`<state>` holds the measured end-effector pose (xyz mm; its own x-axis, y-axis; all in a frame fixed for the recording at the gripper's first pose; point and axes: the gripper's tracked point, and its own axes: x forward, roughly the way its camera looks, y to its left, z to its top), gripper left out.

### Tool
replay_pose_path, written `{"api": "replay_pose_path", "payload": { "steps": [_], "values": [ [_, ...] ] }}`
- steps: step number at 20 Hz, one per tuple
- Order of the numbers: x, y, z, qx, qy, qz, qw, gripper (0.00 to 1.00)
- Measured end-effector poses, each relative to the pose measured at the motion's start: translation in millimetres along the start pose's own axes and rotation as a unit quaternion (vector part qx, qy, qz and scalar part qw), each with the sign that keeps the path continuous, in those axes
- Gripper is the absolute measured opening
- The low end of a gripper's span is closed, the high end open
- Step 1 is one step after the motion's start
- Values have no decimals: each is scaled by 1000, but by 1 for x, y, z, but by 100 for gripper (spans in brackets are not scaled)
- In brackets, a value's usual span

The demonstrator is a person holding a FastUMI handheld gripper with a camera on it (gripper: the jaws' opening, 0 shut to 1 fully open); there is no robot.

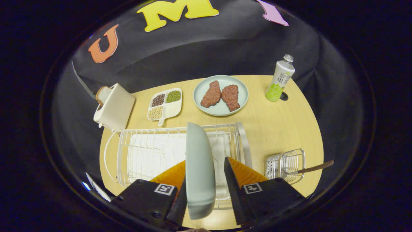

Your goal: Take the plate from the dish rack, then take the spoon from the basket and place it into the plate.

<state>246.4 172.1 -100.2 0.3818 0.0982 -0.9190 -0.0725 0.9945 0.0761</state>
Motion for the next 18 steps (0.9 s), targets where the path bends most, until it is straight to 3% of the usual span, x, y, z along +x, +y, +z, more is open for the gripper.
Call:
{"api": "replay_pose_path", "payload": {
  "steps": [2,4,12,15,18],
  "values": [
    [1,2,1,1,1,-12,1000,46],
    [-1,2,0,-3,2,-29,1000,38],
    [-25,5,7,-30,-22,-103,994,36],
    [-39,-3,21,-44,-51,-148,987,36],
    [-60,12,15,-52,-67,-116,990,33]
  ]
}}
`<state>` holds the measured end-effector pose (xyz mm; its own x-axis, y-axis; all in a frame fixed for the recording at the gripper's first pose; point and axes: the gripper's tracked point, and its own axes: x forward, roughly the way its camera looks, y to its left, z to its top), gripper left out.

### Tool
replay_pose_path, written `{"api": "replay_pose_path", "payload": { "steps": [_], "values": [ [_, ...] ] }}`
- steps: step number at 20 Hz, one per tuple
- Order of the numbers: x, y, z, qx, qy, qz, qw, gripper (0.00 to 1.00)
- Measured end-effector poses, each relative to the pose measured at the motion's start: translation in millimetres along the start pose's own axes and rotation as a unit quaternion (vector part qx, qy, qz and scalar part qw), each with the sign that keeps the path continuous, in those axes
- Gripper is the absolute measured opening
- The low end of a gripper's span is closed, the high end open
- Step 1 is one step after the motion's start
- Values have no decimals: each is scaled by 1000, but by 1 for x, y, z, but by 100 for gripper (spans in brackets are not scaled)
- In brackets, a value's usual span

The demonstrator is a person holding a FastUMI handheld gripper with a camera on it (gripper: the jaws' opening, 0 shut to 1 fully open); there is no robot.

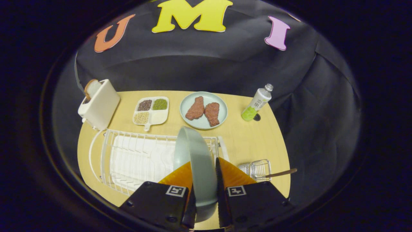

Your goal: Take the plate from the dish rack, then take the spoon from the basket and place it into the plate.

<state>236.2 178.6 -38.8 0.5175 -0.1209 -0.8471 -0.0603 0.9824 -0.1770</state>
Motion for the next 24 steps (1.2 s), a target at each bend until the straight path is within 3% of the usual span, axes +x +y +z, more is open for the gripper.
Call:
{"api": "replay_pose_path", "payload": {
  "steps": [4,11,18,24],
  "values": [
    [-27,7,-41,28,-11,90,995,33],
    [-39,-14,-163,85,-2,178,980,32],
    [7,-15,-276,156,50,253,954,32],
    [39,-5,-299,195,65,320,925,32]
  ]
}}
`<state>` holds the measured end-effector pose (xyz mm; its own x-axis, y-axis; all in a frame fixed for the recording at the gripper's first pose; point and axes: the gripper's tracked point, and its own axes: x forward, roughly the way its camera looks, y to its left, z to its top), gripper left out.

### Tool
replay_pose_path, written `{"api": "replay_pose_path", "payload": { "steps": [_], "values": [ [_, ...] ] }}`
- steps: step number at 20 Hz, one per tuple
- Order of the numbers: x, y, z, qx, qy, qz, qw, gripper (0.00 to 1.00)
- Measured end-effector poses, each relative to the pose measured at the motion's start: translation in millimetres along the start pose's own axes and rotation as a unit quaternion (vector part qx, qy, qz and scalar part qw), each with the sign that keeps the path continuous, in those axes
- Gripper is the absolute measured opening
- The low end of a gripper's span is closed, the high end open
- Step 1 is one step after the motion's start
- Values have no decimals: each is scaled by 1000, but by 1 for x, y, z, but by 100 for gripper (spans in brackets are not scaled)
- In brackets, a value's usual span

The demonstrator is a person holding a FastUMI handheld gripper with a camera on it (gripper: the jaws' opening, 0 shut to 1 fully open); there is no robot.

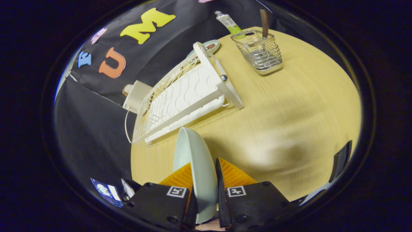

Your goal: Take the plate from the dish rack, then take the spoon from the basket and place it into the plate.

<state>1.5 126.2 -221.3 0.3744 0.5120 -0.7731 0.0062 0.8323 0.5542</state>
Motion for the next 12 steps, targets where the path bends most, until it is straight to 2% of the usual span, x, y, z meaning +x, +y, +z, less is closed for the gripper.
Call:
{"api": "replay_pose_path", "payload": {
  "steps": [6,8,12],
  "values": [
    [16,-23,9,21,7,28,999,37],
    [16,-27,11,16,3,23,1000,42],
    [10,-44,25,-8,-21,-15,1000,53]
  ]
}}
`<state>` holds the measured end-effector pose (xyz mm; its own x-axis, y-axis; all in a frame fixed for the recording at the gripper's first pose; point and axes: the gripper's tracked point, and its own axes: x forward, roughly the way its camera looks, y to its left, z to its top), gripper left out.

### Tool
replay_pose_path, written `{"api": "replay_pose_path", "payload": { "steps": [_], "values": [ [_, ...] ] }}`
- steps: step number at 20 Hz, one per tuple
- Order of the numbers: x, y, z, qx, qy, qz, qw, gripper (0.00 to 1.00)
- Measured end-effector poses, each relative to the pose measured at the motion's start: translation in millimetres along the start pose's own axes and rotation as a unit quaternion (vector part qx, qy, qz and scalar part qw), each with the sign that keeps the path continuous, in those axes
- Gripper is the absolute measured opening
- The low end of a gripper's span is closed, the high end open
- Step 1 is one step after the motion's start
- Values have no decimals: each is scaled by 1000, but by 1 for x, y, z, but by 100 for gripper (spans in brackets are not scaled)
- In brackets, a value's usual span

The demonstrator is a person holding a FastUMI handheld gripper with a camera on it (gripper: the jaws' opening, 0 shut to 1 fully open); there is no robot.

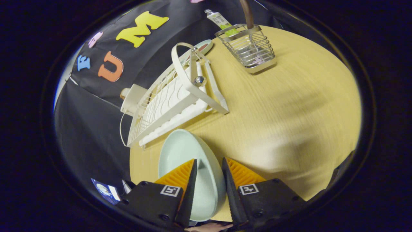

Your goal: Take the plate from the dish rack, then take the spoon from the basket and place it into the plate.

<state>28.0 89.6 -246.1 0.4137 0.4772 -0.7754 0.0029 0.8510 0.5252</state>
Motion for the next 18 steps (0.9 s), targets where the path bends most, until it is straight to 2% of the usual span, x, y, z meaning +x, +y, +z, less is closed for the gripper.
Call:
{"api": "replay_pose_path", "payload": {
  "steps": [3,5,6,8,9,10,11,13,14,16,18],
  "values": [
    [-20,-9,20,-37,-52,-24,998,60],
    [-40,-14,38,-77,-107,-40,990,63],
    [-50,-21,49,-99,-139,-58,984,69],
    [-77,-30,73,-147,-213,-96,961,76],
    [-91,-34,85,-170,-251,-118,946,78],
    [-108,-38,97,-191,-287,-142,928,87],
    [-123,-41,110,-209,-322,-161,909,90],
    [-143,-39,133,-231,-370,-181,882,94],
    [-148,-38,141,-235,-385,-179,874,95],
    [-144,-40,160,-231,-400,-165,871,97],
    [-134,-48,180,-221,-402,-152,875,97]
  ]
}}
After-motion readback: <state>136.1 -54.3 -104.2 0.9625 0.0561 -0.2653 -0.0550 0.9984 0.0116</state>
